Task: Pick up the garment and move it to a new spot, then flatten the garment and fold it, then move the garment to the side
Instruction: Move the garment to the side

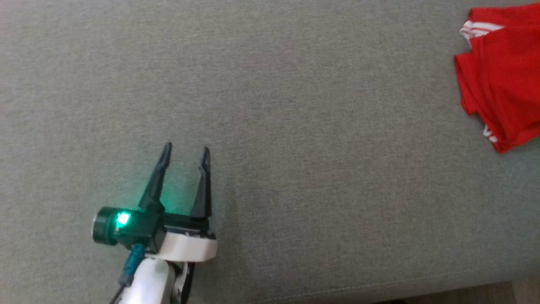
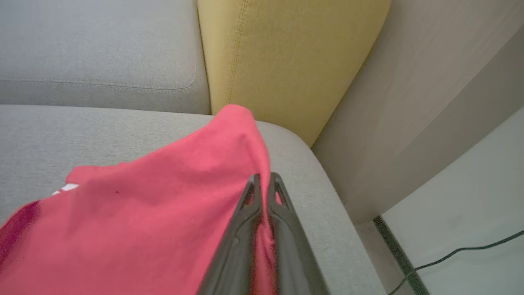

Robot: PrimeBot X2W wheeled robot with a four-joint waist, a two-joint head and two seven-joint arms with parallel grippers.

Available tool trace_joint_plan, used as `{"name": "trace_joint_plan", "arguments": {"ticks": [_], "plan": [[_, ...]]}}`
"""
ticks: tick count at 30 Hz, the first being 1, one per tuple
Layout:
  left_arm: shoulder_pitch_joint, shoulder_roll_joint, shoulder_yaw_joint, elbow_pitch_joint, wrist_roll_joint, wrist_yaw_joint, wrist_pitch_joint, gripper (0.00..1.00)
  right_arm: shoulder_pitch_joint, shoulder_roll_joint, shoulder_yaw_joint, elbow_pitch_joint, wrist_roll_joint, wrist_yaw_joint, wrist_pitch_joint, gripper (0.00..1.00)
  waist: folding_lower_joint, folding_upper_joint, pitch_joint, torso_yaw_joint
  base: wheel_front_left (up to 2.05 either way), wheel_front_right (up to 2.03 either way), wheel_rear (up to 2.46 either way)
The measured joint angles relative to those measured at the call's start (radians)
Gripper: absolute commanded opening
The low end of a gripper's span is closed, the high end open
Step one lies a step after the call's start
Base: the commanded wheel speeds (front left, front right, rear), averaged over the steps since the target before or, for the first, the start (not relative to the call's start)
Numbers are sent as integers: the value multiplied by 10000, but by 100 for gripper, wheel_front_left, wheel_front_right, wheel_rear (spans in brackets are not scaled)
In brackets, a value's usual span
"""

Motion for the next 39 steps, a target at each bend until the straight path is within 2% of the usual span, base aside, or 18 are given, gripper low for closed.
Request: {"name": "trace_joint_plan", "arguments": {"ticks": [1, 2, 8, 10, 15, 23, 25, 31, 35, 39], "plan": [[-51, -2, 82, -15, -2, 4, 0, 100, 2, -46, 36, -56, 21, 0, 117, 15, -1, 0, 27, -48, 0, 0, 0], [-112, -10, 127, -17, -2, 10, 0, 100, 5, -58, 13, -29, 13, 0, 167, 100, -1, 0, 20, -81, 0, 0, 0], [-121, -13, 188, 48, -127, 357, 0, 100, 18, 29, -104, 4, -709, 0, -23, 100, -4, 0, -417, -38, 0, 0, 0], [-82, -13, 188, 163, -336, 468, 0, 100, 156, 384, -201, 58, -884, 0, -82, 100, -4, 0, -731, 19, 0, 0, 0], [608, -15, 140, 568, -761, 545, 0, 100, 1392, 1919, -453, 142, -1419, 0, -604, 100, -5, 1, -1782, 240, 0, 0, 0], [1881, -13, 77, 752, -1244, 915, 0, 100, 4744, 4537, -738, -128, -1762, 0, -1256, 100, -7, 1, -3833, 743, 0, 0, 0], [1999, -12, 128, 809, -1243, 1011, 0, 100, 5529, 5127, -817, -803, -1990, 0, -1258, 100, -7, 1, -4281, 881, 0, 0, 0], [2726, 17, 491, 740, -1099, 1037, 0, 100, 7739, 6533, -1651, -4368, -3743, 0, -1329, 100, -7, 1, -5352, 1151, 0, 0, 0], [3304, 58, 627, 508, -723, 980, 0, 100, 8973, 7037, -2255, -5758, -4495, 0, -1331, 100, -7, 1, -5758, 1184, 0, 0, 0], [3578, 58, 821, 339, -520, 876, 0, 100, 9554, 7148, -2571, -6245, -4824, 0, -1344, 100, -5, 1, -5934, 1179, 0, 0, 0]]}}
